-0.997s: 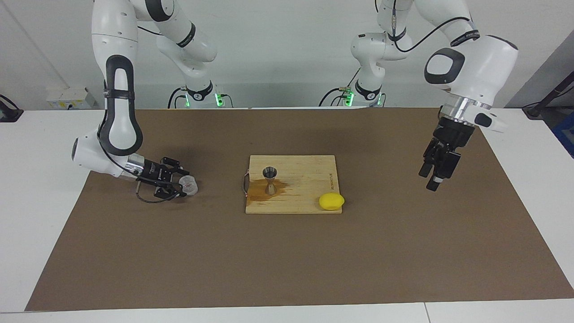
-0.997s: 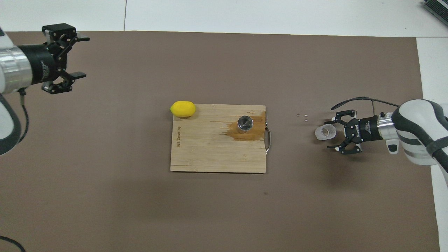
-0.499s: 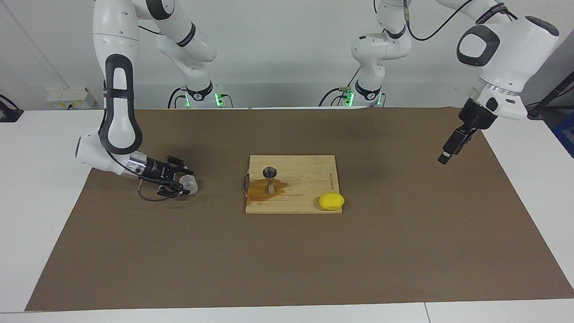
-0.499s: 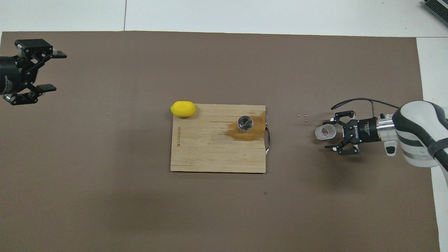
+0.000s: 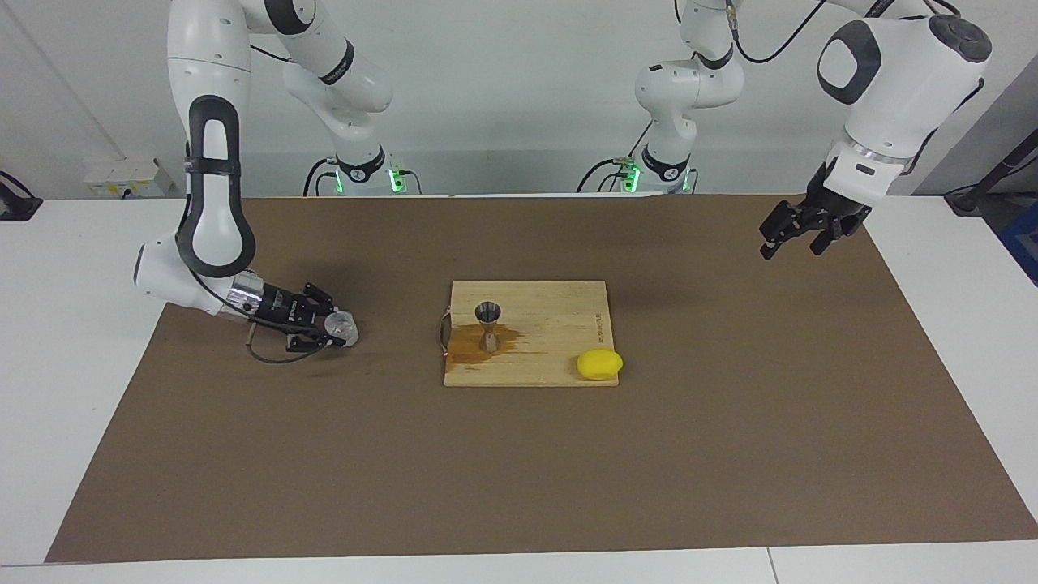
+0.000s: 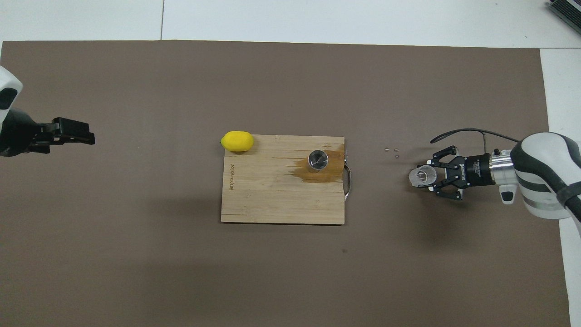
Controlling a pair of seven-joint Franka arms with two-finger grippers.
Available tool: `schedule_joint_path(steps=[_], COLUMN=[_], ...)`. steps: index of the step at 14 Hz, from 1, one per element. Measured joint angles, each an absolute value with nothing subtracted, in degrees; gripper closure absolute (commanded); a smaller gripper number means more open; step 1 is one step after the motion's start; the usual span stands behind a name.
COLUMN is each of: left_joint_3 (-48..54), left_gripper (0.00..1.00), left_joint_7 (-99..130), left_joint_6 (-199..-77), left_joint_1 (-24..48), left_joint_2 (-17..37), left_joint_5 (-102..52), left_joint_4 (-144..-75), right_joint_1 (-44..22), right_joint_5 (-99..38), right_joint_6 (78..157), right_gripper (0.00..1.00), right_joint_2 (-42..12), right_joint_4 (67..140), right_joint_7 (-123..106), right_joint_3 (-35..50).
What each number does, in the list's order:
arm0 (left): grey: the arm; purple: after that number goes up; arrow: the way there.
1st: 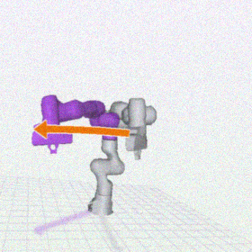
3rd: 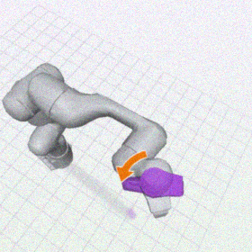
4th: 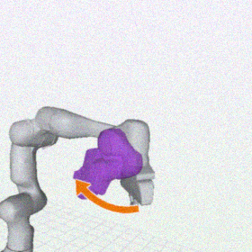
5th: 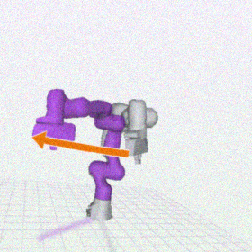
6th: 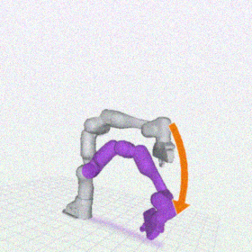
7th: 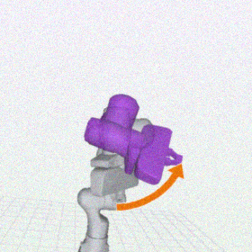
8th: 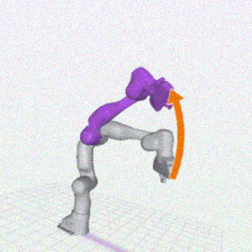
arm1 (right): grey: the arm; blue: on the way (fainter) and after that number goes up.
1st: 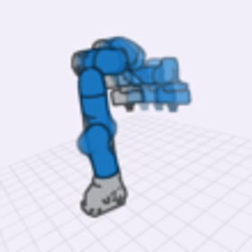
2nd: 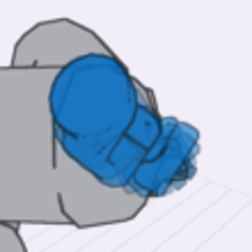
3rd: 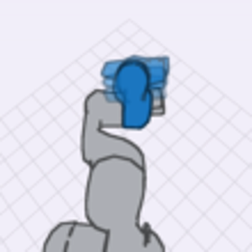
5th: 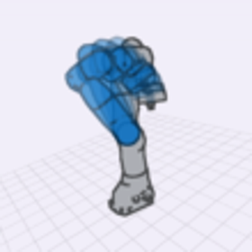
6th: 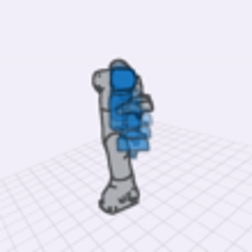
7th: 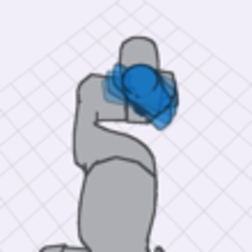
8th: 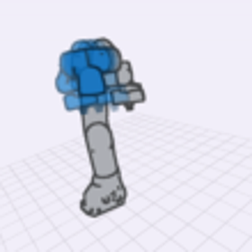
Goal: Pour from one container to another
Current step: 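Lift the clear cup with the right gripper and carry it above the metal cup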
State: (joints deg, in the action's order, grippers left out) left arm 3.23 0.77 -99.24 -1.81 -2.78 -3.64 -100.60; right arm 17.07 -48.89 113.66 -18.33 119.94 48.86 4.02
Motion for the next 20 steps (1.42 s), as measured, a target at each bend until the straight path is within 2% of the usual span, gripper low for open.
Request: schedule_joint_path(steps=[3, 8, 13, 18, 20], left_joint_3=[4.0, 4.46, 4.48, 4.85, 3.38], left_gripper=[0.0, 0.0, 0.0, 0.0, 0.0], left_joint_7=[-2.94, -3.6, -3.58, -3.53, -3.31], left_joint_6=[-91.65, -81.25, -81.83, -83.12, -83.13], left_joint_1=[-1.82, -1.84, -3.18, -2.95, -0.79], left_joint_2=[-3.1, -3.13, -2.79, -2.46, -2.43], left_joint_5=[-1.86, 0.25, -1.95, -2.48, -2.48], left_joint_4=[-95.99, -88.54, -88.19, -88.37, -88.39], right_joint_1=[15.36, 6.89, 0.14, -5.65, -8.13], right_joint_5=[-48.95, -48.96, -47.77, -40.48, -35.14], right_joint_6=[113.77, 118.51, 122.65, 122.72, 122.76], right_gripper=[1.0, 1.0, 1.0, 1.0, 1.0], right_joint_2=[-16.34, -12.32, -10.84, -10.82, -10.84], right_joint_4=[119.82, 119.65, 118.38, 113.43, 111.2], right_joint_7=[51.06, 59.79, 69.45, 80.72, 85.69], right_joint_3=[4.12, 4.27, 4.34, 4.34, 4.36])
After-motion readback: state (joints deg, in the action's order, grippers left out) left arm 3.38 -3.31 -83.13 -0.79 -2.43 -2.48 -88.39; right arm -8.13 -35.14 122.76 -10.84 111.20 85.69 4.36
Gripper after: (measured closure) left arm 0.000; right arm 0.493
